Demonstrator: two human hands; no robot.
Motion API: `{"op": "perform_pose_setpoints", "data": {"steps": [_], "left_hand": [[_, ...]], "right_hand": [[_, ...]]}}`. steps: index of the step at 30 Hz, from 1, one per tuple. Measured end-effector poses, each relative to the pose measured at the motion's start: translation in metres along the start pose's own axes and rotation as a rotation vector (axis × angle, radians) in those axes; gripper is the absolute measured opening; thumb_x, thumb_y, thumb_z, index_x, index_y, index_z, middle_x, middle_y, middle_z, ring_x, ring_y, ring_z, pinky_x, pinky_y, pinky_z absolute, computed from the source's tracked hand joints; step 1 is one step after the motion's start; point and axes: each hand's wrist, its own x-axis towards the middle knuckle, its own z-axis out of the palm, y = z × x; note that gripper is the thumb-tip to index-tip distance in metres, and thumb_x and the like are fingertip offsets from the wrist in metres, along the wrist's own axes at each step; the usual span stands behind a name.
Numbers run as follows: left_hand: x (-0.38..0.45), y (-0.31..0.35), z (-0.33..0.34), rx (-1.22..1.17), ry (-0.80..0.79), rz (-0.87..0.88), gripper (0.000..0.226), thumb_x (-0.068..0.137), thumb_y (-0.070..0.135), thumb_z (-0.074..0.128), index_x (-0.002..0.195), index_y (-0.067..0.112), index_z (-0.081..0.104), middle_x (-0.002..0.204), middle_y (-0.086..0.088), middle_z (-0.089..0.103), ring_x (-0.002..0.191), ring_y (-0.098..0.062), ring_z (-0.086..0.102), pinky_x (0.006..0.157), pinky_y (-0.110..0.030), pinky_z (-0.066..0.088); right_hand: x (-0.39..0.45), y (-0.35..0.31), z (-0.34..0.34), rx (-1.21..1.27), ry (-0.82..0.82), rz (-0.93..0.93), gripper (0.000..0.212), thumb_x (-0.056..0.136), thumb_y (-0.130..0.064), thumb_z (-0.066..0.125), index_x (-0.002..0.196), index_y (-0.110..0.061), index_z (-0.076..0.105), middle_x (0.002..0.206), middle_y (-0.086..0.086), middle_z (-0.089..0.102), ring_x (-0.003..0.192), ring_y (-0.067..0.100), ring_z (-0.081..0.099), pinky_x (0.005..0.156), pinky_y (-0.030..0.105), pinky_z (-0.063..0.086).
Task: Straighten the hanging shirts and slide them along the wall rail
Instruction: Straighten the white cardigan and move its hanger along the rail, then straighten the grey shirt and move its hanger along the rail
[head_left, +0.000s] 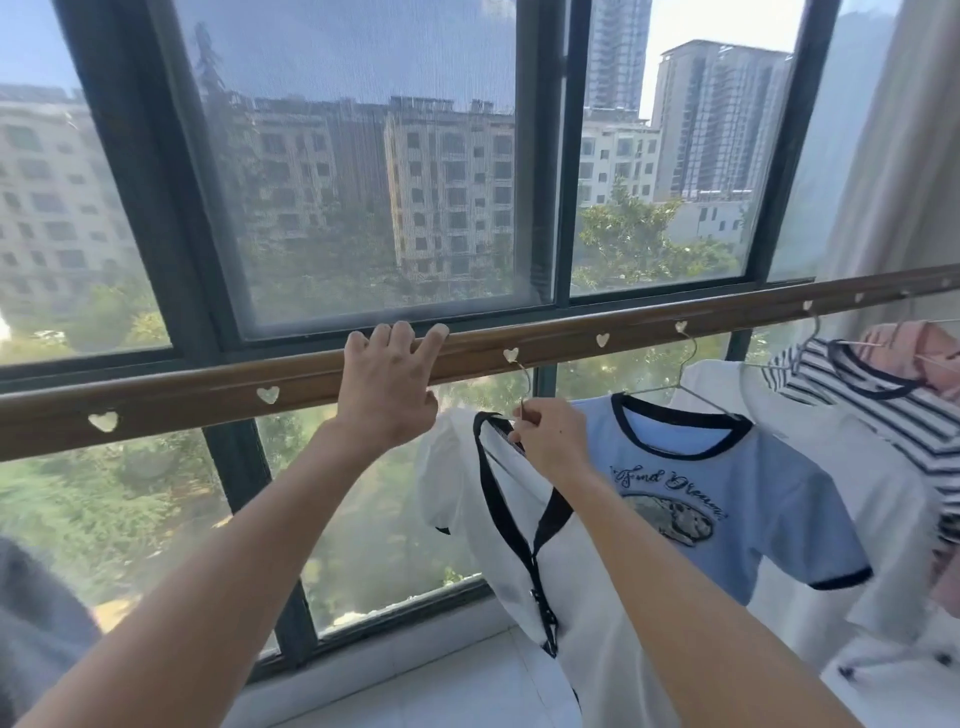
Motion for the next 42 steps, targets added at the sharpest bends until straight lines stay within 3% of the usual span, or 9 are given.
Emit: {"op": "perform_pose_setpoints", "data": {"steps": [2,5,8,10,18,29,32,37,42], "left_hand": [[0.001,0.002,0.0,-0.013,-0.003,0.012,0.074,0.078,0.041,0.058,0.144,0.028,0.027,0.113,-0.006,0.048,0.102,-0.027,0.047,0.091,-0.042,0.034],[0.008,0.001,0.001,-0.075,-0.038,0.048,0.079,0.079,0.042,0.06,0.148,0.028,0.023,0.117,-0.004,0.047,0.108,-0.025,0.046,0.099,-0.041,0.031],[0.013,-0.005,-0.002,-0.207,-0.108,0.095,0.084,0.08,0.036,0.062,0.152,0.028,0.018,0.129,-0.003,0.043,0.122,-0.026,0.04,0.109,-0.042,0.022],[0.005,-0.01,-0.008,-0.289,-0.102,0.113,0.085,0.08,0.029,0.063,0.152,0.029,0.019,0.137,-0.003,0.038,0.128,-0.028,0.035,0.112,-0.043,0.016],[-0.073,-0.06,-0.038,-0.451,0.108,0.158,0.061,0.083,0.008,0.064,0.139,0.017,0.044,0.131,-0.003,0.056,0.122,-0.023,0.048,0.102,-0.042,0.041],[-0.284,-0.192,-0.088,-0.535,-0.063,-0.211,0.059,0.086,0.005,0.061,0.141,0.012,0.043,0.122,-0.007,0.058,0.108,-0.02,0.052,0.092,-0.032,0.043],[-0.346,-0.226,-0.097,-0.528,-0.102,-0.296,0.059,0.087,0.01,0.061,0.142,0.017,0.041,0.123,-0.004,0.057,0.113,-0.02,0.053,0.099,-0.038,0.046],[-0.401,-0.261,-0.103,-0.537,-0.151,-0.384,0.059,0.088,0.01,0.061,0.141,0.021,0.039,0.12,0.001,0.055,0.118,-0.017,0.049,0.103,-0.035,0.042],[-0.409,-0.278,-0.091,-0.56,-0.187,-0.399,0.058,0.089,0.012,0.061,0.142,0.021,0.04,0.117,0.002,0.056,0.114,-0.015,0.051,0.103,-0.037,0.045]], "right_hand": [[0.0,0.0,-0.002,-0.001,-0.01,-0.005,0.015,0.086,0.005,0.051,0.077,0.008,0.062,0.079,0.025,0.066,0.08,0.035,0.067,0.054,0.015,0.044],[-0.005,-0.001,-0.007,-0.034,-0.013,-0.033,0.015,0.086,0.001,0.049,0.08,0.001,0.063,0.079,0.014,0.066,0.078,0.03,0.06,0.065,0.029,0.044],[-0.014,-0.009,-0.017,-0.059,0.038,-0.05,0.029,0.09,-0.006,0.056,0.119,-0.004,0.062,0.111,0.013,0.066,0.101,0.027,0.06,0.088,0.035,0.05],[-0.023,-0.016,-0.023,-0.064,0.079,-0.091,0.04,0.09,-0.008,0.058,0.129,-0.009,0.056,0.118,0.01,0.059,0.104,0.023,0.055,0.088,0.031,0.046],[-0.08,-0.066,-0.007,0.01,-0.025,-0.226,0.03,0.087,-0.003,0.056,0.114,-0.008,0.067,0.112,0.009,0.066,0.095,0.019,0.062,0.09,0.027,0.048],[-0.231,-0.174,0.108,0.084,-0.269,-0.403,0.024,0.09,-0.008,0.06,0.112,-0.01,0.069,0.105,0.003,0.071,0.085,0.012,0.062,0.07,0.008,0.04],[-0.273,-0.198,0.139,0.103,-0.33,-0.432,0.022,0.09,-0.007,0.06,0.109,-0.011,0.069,0.1,0.002,0.07,0.084,0.013,0.062,0.065,0.004,0.038],[-0.307,-0.217,0.176,0.085,-0.376,-0.4,0.024,0.089,-0.008,0.061,0.111,-0.01,0.07,0.102,0.003,0.071,0.088,0.014,0.063,0.068,0.008,0.038],[-0.301,-0.227,0.197,-0.028,-0.328,-0.385,0.028,0.088,-0.007,0.059,0.114,-0.01,0.069,0.112,0.008,0.067,0.104,0.023,0.061,0.082,0.025,0.043]]}}
